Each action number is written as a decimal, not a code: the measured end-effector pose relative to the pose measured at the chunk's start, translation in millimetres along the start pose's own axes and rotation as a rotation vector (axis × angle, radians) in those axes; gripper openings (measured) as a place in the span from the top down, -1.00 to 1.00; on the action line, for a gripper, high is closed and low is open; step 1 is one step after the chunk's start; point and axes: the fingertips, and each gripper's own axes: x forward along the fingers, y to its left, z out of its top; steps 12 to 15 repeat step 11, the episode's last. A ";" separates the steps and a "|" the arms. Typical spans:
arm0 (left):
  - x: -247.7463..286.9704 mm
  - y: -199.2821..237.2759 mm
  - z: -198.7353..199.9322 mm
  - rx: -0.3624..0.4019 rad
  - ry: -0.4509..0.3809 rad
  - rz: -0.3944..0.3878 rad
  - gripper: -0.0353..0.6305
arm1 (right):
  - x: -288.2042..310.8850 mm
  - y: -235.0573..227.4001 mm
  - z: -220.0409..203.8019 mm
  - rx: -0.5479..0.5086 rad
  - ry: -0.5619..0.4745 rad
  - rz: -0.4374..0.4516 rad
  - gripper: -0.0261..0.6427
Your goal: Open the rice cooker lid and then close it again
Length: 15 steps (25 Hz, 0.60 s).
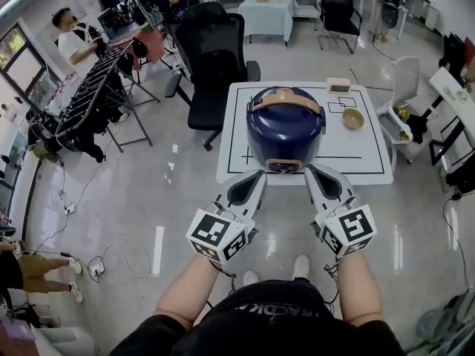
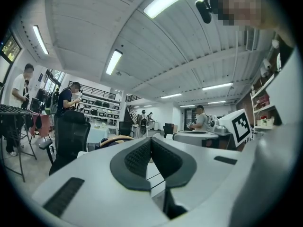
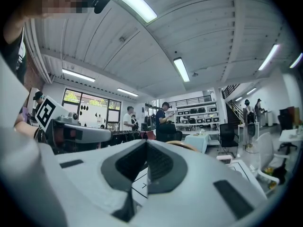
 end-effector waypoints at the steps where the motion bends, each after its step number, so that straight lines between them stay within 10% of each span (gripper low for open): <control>1: 0.8 -0.4 -0.6 0.000 -0.001 -0.003 0.88 | -0.4 -0.7 -0.8 0.000 0.000 -0.002 0.92; 15: 7.8 -8.0 2.6 -0.003 -0.009 -0.011 0.88 | -6.3 -9.4 2.9 -0.002 -0.003 -0.012 0.92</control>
